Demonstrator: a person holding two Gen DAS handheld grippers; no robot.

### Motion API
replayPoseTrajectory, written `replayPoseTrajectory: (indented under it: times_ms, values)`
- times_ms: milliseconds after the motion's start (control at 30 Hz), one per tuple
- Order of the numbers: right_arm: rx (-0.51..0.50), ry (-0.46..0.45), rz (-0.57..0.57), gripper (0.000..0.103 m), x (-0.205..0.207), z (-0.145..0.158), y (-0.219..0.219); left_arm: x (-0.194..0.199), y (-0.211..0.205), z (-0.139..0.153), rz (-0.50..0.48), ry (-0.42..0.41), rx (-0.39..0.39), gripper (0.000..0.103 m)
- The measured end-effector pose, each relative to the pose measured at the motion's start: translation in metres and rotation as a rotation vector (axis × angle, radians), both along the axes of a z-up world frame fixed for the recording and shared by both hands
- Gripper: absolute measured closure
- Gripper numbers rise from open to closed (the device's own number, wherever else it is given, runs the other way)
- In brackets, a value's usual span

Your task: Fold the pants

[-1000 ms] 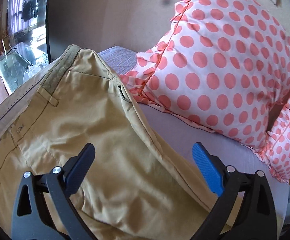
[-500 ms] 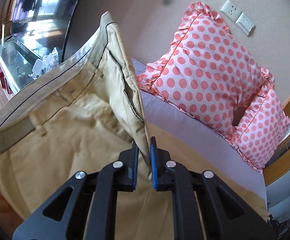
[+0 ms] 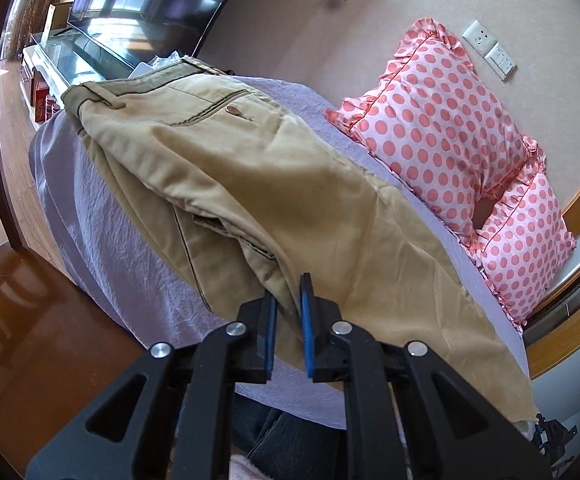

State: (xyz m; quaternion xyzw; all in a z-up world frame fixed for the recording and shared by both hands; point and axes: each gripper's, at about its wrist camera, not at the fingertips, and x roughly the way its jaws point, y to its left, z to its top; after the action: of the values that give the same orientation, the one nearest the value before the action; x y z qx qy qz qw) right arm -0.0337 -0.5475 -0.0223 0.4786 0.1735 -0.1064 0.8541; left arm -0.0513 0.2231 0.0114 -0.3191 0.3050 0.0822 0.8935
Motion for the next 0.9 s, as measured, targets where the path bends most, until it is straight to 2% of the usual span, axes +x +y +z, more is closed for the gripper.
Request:
replayPoseTrajectory:
  times_ms: [200, 400, 500, 567, 633, 767, 900]
  values:
    - [-0.003, 0.052, -0.023, 0.101, -0.006, -0.007, 0.003, 0.001, 0.005, -0.005, -0.025, -0.008, -0.024, 0.092]
    - [-0.053, 0.088, -0.045, 0.101, -0.012, -0.005, 0.012, 0.000, 0.008, -0.007, -0.045, -0.020, -0.043, 0.092]
    - [-0.092, 0.121, -0.070, 0.096, -0.014, -0.002, 0.013, -0.002, 0.008, -0.008, -0.053, -0.030, -0.036, 0.085]
    - [-0.096, 0.154, -0.119, 0.076, -0.017, -0.002, 0.010, -0.007, 0.008, -0.009, -0.045, -0.048, -0.030, 0.071]
    - [-0.092, 0.156, -0.138, 0.074, -0.020, -0.006, 0.005, -0.018, 0.010, -0.009, -0.023, -0.084, -0.025, 0.055]
    - [-0.105, 0.121, -0.109, 0.073, -0.015, -0.009, 0.010, -0.034, 0.018, -0.014, 0.018, -0.127, -0.055, 0.050]
    - [-0.150, 0.088, -0.066, 0.073, -0.001, -0.010, 0.021, -0.037, 0.025, -0.028, 0.035, -0.114, -0.115, 0.050]
